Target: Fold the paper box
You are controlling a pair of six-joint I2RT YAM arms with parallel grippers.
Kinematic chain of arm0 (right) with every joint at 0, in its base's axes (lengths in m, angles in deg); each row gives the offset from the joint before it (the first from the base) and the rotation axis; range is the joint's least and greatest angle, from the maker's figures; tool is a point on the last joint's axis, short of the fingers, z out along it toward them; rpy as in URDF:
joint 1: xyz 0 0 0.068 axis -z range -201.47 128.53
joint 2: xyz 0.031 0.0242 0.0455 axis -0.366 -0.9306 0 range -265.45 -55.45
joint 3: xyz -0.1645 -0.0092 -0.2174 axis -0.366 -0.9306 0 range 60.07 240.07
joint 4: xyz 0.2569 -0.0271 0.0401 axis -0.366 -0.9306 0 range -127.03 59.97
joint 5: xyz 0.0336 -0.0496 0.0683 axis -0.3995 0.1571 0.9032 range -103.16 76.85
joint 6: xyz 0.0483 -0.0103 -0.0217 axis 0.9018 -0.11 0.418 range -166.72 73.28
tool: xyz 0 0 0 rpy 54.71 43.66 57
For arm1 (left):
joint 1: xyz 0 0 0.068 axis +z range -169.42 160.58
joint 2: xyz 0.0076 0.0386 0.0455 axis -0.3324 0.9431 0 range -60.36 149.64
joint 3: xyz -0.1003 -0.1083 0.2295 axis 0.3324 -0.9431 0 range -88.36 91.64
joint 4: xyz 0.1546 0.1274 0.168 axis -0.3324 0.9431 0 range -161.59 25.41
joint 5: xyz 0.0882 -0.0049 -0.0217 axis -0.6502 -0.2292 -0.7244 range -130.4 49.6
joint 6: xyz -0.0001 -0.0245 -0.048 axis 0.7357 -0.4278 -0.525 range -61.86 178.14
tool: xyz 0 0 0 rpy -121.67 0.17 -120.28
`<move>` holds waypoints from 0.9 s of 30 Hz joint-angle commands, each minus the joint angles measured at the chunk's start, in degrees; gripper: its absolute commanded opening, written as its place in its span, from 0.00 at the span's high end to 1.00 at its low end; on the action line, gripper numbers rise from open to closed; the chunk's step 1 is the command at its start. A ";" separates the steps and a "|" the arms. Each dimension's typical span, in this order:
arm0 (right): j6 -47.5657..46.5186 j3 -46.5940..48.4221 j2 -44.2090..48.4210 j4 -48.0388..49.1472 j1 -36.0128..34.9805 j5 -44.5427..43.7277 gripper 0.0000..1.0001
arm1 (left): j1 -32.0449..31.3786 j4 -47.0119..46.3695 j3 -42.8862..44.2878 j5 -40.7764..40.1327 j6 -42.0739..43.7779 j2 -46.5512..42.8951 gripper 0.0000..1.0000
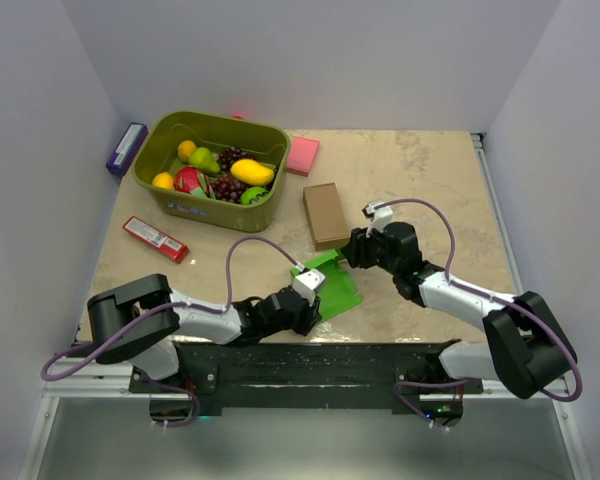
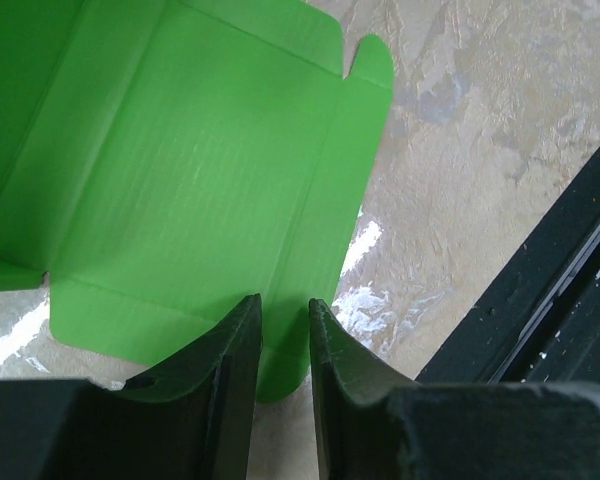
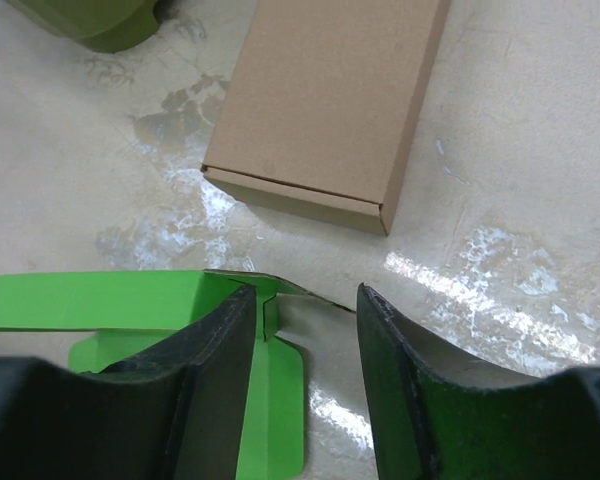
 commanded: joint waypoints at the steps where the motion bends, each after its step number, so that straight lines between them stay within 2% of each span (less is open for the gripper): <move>1: -1.83 0.43 0.83 4.12 0.33 3.75 0.60 | 0.69 -1.85 -0.72 -1.37 -1.43 1.66 0.70; 4: -1.83 0.16 1.18 4.29 0.33 3.84 0.67 | 0.95 -1.85 -1.07 -1.72 -1.87 1.93 0.71; 12: -2.27 0.25 1.01 4.20 0.33 4.11 0.78 | 1.65 -2.11 -2.48 -1.89 -3.10 1.67 0.71; 18: -2.89 0.60 0.48 3.33 0.33 6.04 0.90 | 3.14 -1.50 -3.27 -0.93 -3.72 1.14 0.71; 27: -1.83 0.95 -0.66 2.62 0.33 9.20 0.96 | 5.34 -1.67 -4.06 4.16 0.05 0.00 0.71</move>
